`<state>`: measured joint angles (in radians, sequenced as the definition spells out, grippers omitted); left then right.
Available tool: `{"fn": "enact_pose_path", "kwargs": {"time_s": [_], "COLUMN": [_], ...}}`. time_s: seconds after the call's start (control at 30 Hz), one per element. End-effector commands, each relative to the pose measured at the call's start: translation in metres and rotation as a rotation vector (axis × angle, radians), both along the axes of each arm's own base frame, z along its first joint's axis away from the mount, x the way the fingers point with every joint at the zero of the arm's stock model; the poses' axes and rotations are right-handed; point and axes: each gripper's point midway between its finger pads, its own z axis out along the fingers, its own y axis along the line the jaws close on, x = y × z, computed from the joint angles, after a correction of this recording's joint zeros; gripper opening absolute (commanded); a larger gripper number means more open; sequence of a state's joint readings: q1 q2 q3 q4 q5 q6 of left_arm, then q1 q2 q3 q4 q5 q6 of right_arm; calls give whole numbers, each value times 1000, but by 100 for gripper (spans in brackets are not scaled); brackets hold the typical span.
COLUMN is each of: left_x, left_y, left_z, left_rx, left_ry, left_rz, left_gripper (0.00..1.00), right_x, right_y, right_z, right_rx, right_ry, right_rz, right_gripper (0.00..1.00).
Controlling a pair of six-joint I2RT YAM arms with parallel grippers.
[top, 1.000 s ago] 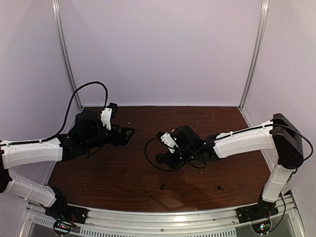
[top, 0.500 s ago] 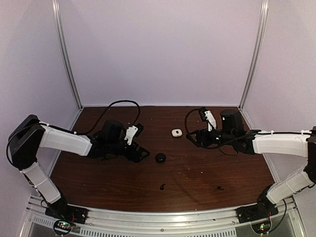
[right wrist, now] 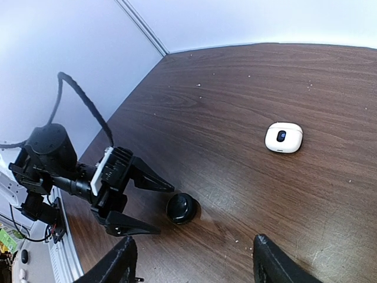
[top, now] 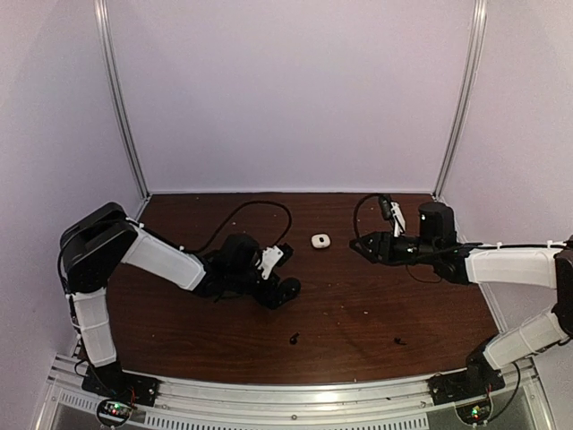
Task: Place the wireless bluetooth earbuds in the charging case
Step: Pick up the charging case from the center of the board.
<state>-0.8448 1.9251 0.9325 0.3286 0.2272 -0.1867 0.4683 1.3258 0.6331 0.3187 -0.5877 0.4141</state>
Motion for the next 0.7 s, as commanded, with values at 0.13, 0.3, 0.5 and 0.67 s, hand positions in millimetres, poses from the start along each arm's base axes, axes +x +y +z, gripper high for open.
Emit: {"fn": "enact_pose_path", "kwargs": {"time_s": [0.13, 0.3, 0.5, 0.67], "left_x": [19, 19, 21, 15], "left_y": [-12, -19, -15, -16], "left_z": [-10, -21, -27, -13], "left_rx": [3, 59, 111, 99], "left_ry": [-47, -71, -98, -159], "left_rz": [45, 31, 39, 12], "left_gripper": [74, 71, 61, 54], "right_x": [0, 2, 2, -3], "right_y": [-2, -4, -6, -3], "right_z": [9, 7, 7, 0], "right_rx": [64, 73, 80, 87], "right_ry": [5, 16, 25, 49], "right_rz": [15, 13, 18, 48], "right_gripper": [67, 67, 67, 66]}}
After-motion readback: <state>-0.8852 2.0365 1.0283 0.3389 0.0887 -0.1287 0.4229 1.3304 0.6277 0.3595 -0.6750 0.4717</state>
